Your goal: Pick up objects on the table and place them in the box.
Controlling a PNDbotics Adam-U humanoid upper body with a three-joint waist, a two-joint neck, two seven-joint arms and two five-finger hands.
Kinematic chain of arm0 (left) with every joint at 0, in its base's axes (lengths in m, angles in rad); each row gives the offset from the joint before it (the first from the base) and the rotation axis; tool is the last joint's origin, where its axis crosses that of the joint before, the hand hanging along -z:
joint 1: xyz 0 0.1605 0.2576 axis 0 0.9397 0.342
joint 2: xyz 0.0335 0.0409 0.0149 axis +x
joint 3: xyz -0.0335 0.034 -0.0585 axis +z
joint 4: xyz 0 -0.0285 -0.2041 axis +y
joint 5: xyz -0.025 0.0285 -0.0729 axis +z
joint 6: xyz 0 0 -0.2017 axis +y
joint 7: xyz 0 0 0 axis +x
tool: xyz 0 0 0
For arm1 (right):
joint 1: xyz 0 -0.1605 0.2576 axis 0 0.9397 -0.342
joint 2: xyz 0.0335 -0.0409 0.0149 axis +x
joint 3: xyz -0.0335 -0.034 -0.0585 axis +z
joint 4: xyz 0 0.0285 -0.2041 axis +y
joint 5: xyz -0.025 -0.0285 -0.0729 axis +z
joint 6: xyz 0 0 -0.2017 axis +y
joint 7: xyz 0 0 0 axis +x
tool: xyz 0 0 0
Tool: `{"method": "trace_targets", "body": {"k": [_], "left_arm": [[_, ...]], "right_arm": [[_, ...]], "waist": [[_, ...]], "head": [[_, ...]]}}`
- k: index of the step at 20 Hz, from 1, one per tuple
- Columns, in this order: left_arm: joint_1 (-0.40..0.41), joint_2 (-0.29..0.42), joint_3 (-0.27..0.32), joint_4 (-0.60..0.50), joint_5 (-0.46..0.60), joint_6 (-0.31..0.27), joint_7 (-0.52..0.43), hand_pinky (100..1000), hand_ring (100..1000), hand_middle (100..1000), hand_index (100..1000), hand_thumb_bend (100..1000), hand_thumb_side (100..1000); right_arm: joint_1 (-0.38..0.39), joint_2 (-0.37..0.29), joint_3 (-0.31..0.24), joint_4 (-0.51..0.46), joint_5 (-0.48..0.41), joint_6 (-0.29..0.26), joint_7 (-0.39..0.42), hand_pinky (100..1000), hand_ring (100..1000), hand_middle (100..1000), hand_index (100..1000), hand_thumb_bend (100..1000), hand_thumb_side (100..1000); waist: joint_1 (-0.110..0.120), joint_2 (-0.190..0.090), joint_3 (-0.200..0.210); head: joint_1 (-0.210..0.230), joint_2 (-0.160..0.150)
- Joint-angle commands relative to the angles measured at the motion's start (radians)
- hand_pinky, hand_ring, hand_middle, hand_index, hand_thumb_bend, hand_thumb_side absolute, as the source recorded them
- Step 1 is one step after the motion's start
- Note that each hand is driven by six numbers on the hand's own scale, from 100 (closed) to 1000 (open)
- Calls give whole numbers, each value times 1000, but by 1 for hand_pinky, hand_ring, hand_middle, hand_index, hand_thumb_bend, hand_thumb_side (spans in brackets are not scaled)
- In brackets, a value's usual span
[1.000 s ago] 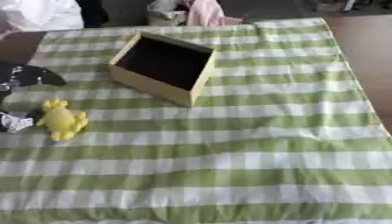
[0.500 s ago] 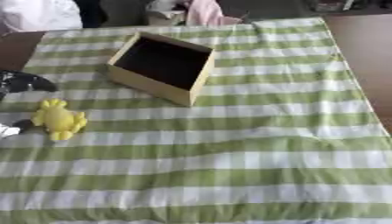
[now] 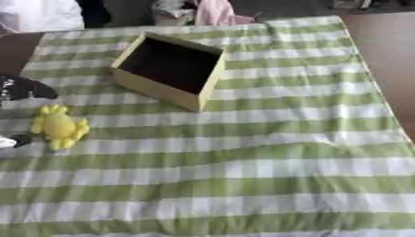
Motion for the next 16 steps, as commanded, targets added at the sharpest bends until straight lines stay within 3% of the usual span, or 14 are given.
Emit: {"method": "trace_targets", "body": {"k": [1,6,16], "left_arm": [[-28,16,-3,18,-23,-27,-9,788,875,897,995,334,296],[-56,-15,-16,57,-52,-28,-5,786,874,901,997,361,199],[-112,-95,-49,140,-86,-53,-29,775,865,892,991,284,195]], "right_arm": [[-12,-11,-1,-11,-8,-1,3,660,729,736,778,100,693],[-11,-9,0,-11,-10,0,5,659,728,735,778,100,694],[-13,-4,-2,-10,-17,-1,6,657,728,735,778,100,697]], "waist": [[-1,-12,-1],[-1,-11,-2],[-2,1,-9]], "head": [[-1,4],[2,5],[2,0]]}}
